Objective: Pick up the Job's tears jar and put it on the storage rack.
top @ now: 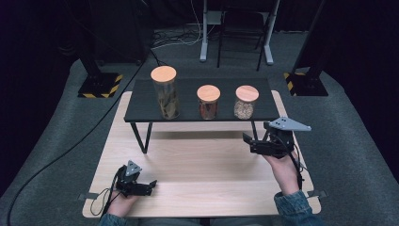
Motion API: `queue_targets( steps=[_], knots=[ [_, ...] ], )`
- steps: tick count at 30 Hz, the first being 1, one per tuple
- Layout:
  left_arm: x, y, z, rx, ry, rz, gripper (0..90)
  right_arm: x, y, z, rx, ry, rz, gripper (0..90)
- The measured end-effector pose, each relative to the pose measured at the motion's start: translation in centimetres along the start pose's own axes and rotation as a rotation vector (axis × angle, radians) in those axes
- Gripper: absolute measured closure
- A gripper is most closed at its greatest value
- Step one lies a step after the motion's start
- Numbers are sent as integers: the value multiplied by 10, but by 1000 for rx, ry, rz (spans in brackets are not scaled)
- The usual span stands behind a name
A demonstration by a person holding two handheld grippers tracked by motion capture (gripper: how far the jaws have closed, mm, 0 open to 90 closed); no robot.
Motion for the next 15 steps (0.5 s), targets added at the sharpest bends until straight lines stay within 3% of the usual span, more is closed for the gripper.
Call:
queue_targets(
  steps=[15],
  knots=[
    [0, 0, 0, 0, 0, -1, 10, -7, -6, 41, -36, -3, -5, 102]
  ],
)
Point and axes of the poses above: each handheld gripper's, and its own axes: y roughly backward along the jaws, z roughly out of its underside, x roughly to its right, the point moved 5 cm from there along -y, roughly forward along the jaws, and after that the axes turned 9 degrees about x, right-handed, at the moved point
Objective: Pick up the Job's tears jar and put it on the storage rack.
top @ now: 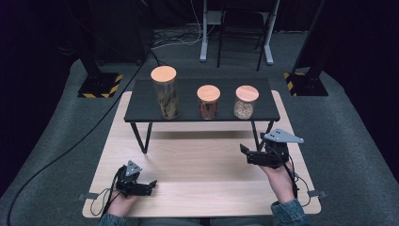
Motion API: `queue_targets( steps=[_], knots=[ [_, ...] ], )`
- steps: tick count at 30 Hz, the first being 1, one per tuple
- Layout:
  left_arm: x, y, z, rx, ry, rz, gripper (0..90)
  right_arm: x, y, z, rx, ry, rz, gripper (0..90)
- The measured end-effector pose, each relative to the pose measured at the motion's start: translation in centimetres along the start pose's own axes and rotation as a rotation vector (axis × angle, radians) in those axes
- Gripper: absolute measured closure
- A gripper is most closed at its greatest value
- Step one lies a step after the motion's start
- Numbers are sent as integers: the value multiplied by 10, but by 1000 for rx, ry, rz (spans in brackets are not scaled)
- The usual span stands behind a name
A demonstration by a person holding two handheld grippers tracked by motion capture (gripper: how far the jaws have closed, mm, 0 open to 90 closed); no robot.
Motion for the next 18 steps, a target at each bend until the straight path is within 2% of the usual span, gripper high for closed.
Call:
queue_targets(
  steps=[9, 18],
  knots=[
    [0, 0, 0, 0, 0, 0, 10, -3, -7, 22, -23, -8, -2, 103],
    [0, 0, 0, 0, 0, 0, 10, -2, -9, 34, -21, -21, -6, 108]
  ],
)
Point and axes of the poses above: each handheld gripper's, and its own axes: y roughly backward along the jaws, z roughly out of its underside, x roughly to its right, the point moved 5 cm from there along -y, roughly forward along the jaws, and after that the axes turned 9 degrees about x, right-handed, at the moved point
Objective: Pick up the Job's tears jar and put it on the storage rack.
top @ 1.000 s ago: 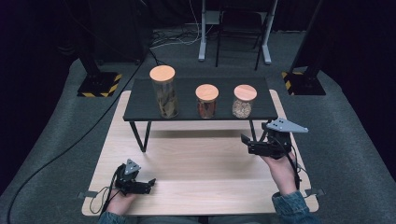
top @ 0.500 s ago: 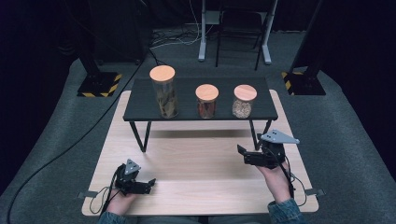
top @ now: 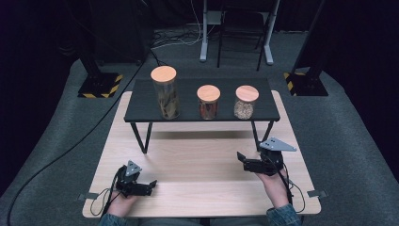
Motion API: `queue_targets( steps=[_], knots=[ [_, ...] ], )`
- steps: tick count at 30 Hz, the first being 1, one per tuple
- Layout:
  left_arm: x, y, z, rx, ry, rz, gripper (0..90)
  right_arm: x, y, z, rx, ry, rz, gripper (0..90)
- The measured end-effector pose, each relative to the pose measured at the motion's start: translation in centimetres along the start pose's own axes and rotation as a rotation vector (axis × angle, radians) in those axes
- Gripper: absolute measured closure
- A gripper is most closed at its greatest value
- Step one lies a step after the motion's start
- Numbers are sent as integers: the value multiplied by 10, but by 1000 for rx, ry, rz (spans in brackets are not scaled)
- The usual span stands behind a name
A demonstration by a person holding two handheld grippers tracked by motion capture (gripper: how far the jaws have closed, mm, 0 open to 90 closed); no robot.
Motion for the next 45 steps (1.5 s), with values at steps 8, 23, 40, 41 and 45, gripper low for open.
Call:
queue_targets(
  steps=[8, 23, 40, 41, 45],
  knots=[
    [0, 0, 0, 2, 2, -1, 10, -1, -1, 12, -2, -16, -6, 109],
    [0, 0, 0, 1, 2, 0, 10, -6, -6, 38, -23, -5, -10, 111],
    [0, 0, 0, 1, 2, 0, 10, -6, -15, 67, -61, 13, 4, 111],
    [0, 0, 0, 1, 2, 0, 10, -6, -16, 69, -64, 14, 6, 111],
    [0, 0, 0, 1, 2, 0, 10, -6, -18, 74, -80, 14, 6, 112]
  ],
)
Point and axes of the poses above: each handheld gripper's, and its own axes: y roughly backward along the jaws, z roughly out of its underside, x roughly to its right, the point moved 5 cm from there along -y, roughly forward along the jaws, and after that the axes turned 9 degrees about x, right-handed, at the moved point
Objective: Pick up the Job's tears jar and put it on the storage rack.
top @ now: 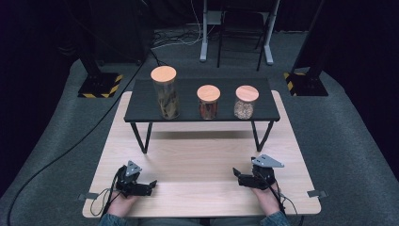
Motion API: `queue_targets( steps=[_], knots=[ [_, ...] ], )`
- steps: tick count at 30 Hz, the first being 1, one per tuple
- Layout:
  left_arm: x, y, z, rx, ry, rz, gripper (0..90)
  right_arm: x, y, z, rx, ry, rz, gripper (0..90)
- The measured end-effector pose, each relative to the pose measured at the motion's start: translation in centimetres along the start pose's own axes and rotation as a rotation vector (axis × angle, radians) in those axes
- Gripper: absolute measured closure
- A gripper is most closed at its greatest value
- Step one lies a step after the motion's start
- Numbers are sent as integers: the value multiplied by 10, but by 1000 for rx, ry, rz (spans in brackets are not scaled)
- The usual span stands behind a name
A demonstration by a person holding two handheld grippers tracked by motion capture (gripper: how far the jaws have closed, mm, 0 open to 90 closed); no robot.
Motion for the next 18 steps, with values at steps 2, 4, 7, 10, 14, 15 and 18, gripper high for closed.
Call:
queue_targets(
  steps=[2, 4, 7, 10, 14, 15, 18],
  knots=[
    [0, 0, 0, 0, 0, 0, 10, 0, -1, 2, -7, 0, -3, 111],
    [0, 0, 0, 0, 0, 0, 10, -1, -2, 4, -11, -1, -4, 112],
    [0, 0, 0, 0, 0, 0, 10, -2, -5, 7, -22, -1, -10, 111],
    [0, 0, 0, 0, 0, 0, 10, -4, -8, 11, -41, 5, -20, 111],
    [0, 0, 0, 0, 0, 0, 10, -7, -12, 16, -71, 7, -38, 111],
    [0, 0, 0, 0, 0, 0, 10, -7, -14, 18, -85, 5, -44, 111],
    [0, 0, 0, 0, 0, 0, 10, -7, -15, 21, -99, 5, -48, 111]
  ],
)
Point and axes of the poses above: each handheld gripper's, and its own axes: y roughly backward along the jaws, z roughly out of its underside, x roughly to its right, the point moved 5 cm from there along -y, roughly forward along the jaws, and after that the axes turned 9 degrees about x, right-handed, at the moved point
